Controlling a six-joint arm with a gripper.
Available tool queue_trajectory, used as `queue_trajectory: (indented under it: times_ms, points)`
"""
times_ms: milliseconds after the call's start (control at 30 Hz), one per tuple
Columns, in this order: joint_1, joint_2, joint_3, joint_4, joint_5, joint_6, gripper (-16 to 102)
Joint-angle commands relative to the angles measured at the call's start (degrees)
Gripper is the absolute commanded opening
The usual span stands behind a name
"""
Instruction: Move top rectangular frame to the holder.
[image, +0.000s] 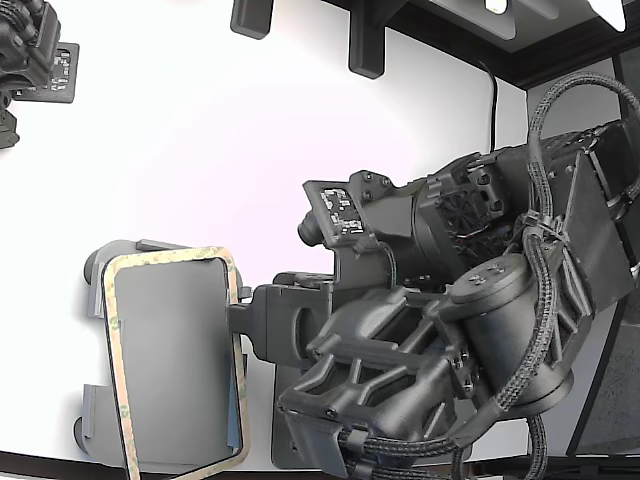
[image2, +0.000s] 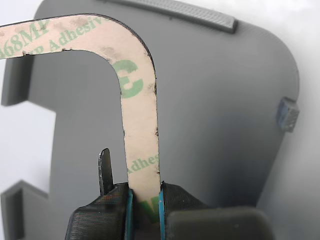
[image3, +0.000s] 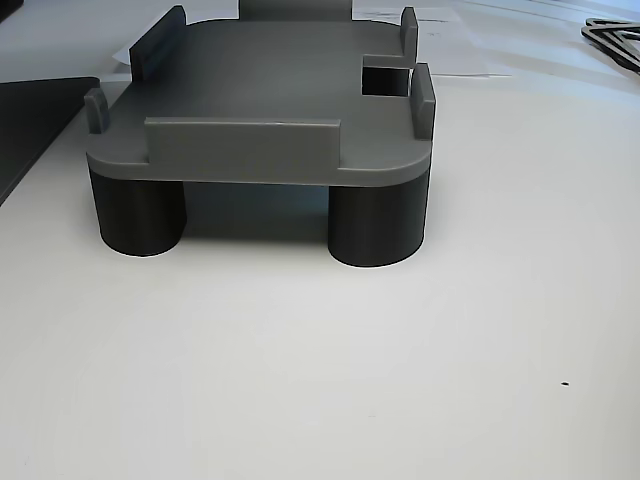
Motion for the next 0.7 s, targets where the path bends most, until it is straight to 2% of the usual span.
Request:
queue_trajectory:
  times_ms: [0,100,433,667]
  points:
    - [-1.1,0.6,-1.2,0.3,0.2,4.5,-12]
    - [-1.2,-0.4,-1.8,0.4,0.2,6.2,-12]
    - [-1.7,-4.8,-5.9,2.5,-4.8,9.3,-12]
    - [-1.7,-2.9,-2.5,2.5,-5.5,9.5,-12]
